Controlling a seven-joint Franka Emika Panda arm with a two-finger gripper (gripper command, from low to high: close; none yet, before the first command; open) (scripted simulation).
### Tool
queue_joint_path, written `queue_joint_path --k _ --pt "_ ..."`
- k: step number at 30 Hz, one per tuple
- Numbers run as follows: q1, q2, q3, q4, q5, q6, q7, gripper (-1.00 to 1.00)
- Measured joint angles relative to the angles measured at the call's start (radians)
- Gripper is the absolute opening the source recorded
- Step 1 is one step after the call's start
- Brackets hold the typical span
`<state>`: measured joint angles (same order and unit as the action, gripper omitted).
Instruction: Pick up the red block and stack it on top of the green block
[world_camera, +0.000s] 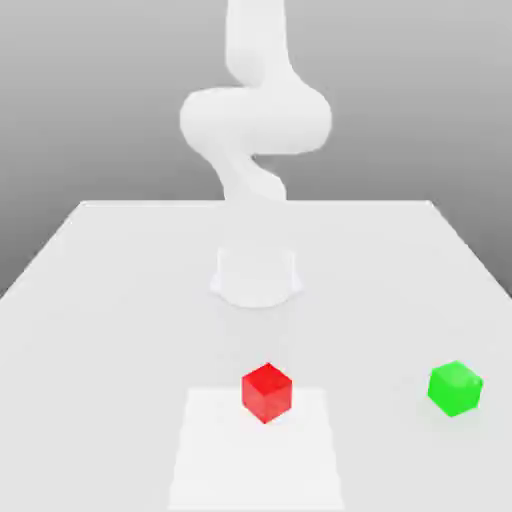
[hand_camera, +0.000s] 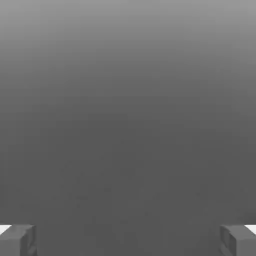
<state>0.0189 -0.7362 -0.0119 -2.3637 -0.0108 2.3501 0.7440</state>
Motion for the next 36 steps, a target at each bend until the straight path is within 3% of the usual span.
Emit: queue_joint_path --k 17,24,25,31,36 --pt "0.147 0.596 -0.124 -0.519 -0.031 0.448 -0.530 0.00" --pt "0.108 0.904 -0.044 -0.518 0.107 0.699 -0.671 0.00" --pt "0.097 0.923 -0.032 -0.515 0.113 0.716 -0.676 -1.00" --pt "0.091 0.933 -0.025 -0.514 0.113 0.722 -0.676 -1.00" --pt "0.107 0.796 -0.063 -0.534 0.037 0.606 -0.621 -1.00"
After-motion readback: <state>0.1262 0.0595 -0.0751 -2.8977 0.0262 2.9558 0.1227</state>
